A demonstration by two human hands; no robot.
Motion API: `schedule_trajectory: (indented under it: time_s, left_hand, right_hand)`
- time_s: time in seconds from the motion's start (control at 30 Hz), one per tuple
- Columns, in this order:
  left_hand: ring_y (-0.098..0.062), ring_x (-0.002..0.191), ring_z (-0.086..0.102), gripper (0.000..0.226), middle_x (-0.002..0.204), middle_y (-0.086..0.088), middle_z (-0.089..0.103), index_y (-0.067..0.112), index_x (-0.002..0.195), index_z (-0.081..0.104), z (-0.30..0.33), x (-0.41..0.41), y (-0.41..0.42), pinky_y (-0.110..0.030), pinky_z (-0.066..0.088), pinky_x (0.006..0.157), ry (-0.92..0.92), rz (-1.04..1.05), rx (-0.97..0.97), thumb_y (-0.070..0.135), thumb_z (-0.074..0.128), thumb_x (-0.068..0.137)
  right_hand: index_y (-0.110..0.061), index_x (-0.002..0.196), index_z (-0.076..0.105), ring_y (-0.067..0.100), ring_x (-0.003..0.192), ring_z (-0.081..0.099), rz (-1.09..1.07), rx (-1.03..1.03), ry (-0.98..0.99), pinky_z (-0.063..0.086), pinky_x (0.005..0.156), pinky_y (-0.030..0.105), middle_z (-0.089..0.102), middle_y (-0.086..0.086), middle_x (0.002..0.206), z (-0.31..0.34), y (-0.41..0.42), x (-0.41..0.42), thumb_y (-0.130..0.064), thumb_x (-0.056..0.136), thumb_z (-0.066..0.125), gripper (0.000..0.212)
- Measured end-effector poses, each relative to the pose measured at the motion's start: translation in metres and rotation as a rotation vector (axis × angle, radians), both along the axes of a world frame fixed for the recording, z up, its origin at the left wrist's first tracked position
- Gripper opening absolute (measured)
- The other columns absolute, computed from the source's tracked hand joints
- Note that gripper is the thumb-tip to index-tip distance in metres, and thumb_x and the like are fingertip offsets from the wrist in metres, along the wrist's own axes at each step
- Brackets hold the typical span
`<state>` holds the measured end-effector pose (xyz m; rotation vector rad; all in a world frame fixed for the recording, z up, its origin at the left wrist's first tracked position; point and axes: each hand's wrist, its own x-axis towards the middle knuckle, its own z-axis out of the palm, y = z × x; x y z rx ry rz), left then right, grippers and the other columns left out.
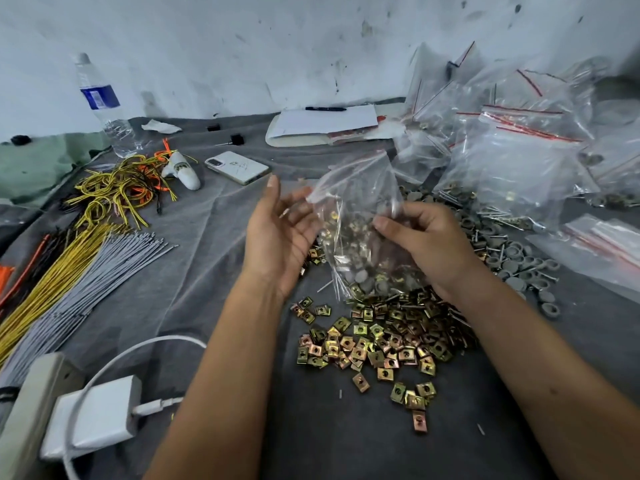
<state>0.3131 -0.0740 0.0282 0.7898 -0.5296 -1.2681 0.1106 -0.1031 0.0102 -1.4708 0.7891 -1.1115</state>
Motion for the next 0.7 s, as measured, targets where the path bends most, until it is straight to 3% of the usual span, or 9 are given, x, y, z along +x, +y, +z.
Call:
schedule_trajectory:
  time_s: [0.03, 0.13, 0.2, 0.23, 0.3, 0.4, 0.53, 0.7]
  left_hand:
    - [-0.031, 0.101, 0.062, 0.046, 0.106, -0.02, 0.059, 0.0, 0.111, 0.062, -0.008, 0.0, -0.001, -0.039, 0.057, 0.099, -0.051, 0.019, 0.01, 0.044, 0.049, 0.107]
    - [-0.017, 0.085, 0.071, 0.034, 0.097, -0.011, 0.07, -0.003, 0.115, 0.064, -0.02, -0.002, -0.005, -0.027, 0.06, 0.081, -0.233, 0.096, 0.0, 0.028, 0.058, 0.105]
    - [-0.018, 0.082, 0.071, 0.01, 0.09, -0.008, 0.075, 0.004, 0.099, 0.07, -0.022, -0.004, -0.005, -0.027, 0.061, 0.078, -0.303, 0.141, 0.0, 0.012, 0.063, 0.101]
    - [-0.019, 0.081, 0.07, 0.013, 0.087, -0.007, 0.076, 0.01, 0.089, 0.072, -0.023, -0.005, -0.004, -0.028, 0.06, 0.076, -0.33, 0.161, 0.0, 0.007, 0.065, 0.1]
    - [-0.019, 0.079, 0.067, 0.022, 0.087, -0.009, 0.074, 0.015, 0.078, 0.073, -0.024, -0.005, -0.005, -0.027, 0.058, 0.07, -0.35, 0.173, -0.011, 0.006, 0.068, 0.098]
    - [-0.024, 0.083, 0.066, 0.015, 0.093, -0.016, 0.071, 0.012, 0.082, 0.072, -0.022, -0.004, -0.006, -0.032, 0.06, 0.074, -0.332, 0.172, -0.041, 0.011, 0.07, 0.097]
    - [-0.011, 0.068, 0.066, 0.012, 0.076, -0.004, 0.073, 0.007, 0.084, 0.07, -0.02, -0.005, -0.007, -0.023, 0.057, 0.063, -0.365, 0.215, -0.089, 0.007, 0.069, 0.097]
    - [-0.012, 0.066, 0.061, 0.012, 0.074, -0.002, 0.07, 0.007, 0.088, 0.069, -0.01, -0.001, -0.005, -0.025, 0.055, 0.064, -0.452, 0.371, -0.192, 0.008, 0.066, 0.1]
  right_hand:
    - [-0.027, 0.082, 0.08, 0.019, 0.061, 0.071, -0.026, -0.011, 0.016, 0.06, 0.055, 0.037, 0.077, 0.001, 0.079, -0.002, -0.002, 0.0, -0.022, 0.089, 0.074, 0.01]
    - [-0.025, 0.083, 0.08, 0.019, 0.062, 0.071, -0.035, -0.015, 0.014, 0.06, 0.054, 0.036, 0.077, 0.002, 0.079, -0.002, -0.003, -0.001, -0.013, 0.093, 0.071, 0.018]
    - [-0.016, 0.085, 0.078, 0.023, 0.06, 0.07, -0.016, -0.013, 0.016, 0.059, 0.05, 0.036, 0.077, 0.008, 0.079, -0.001, -0.002, -0.001, -0.011, 0.095, 0.07, 0.014]
    - [-0.012, 0.085, 0.076, 0.025, 0.059, 0.07, -0.005, -0.011, 0.023, 0.058, 0.048, 0.035, 0.076, 0.011, 0.079, -0.001, -0.002, -0.001, -0.009, 0.095, 0.069, 0.013]
    - [-0.009, 0.086, 0.074, 0.026, 0.061, 0.072, 0.006, -0.004, 0.032, 0.056, 0.047, 0.032, 0.075, 0.013, 0.078, -0.001, -0.001, -0.002, -0.007, 0.096, 0.067, 0.012]
    - [-0.01, 0.088, 0.073, 0.027, 0.062, 0.072, 0.034, 0.001, 0.04, 0.056, 0.047, 0.029, 0.075, 0.012, 0.078, 0.0, 0.0, -0.001, -0.006, 0.096, 0.066, 0.012]
    - [-0.007, 0.09, 0.071, 0.028, 0.062, 0.071, 0.04, -0.019, 0.065, 0.052, 0.047, 0.026, 0.074, 0.013, 0.077, 0.0, 0.0, 0.0, -0.006, 0.097, 0.066, 0.009]
    - [-0.014, 0.083, 0.071, 0.024, 0.061, 0.072, 0.028, -0.05, 0.076, 0.056, 0.053, 0.029, 0.074, 0.011, 0.073, 0.0, -0.002, -0.003, -0.009, 0.097, 0.067, 0.015]
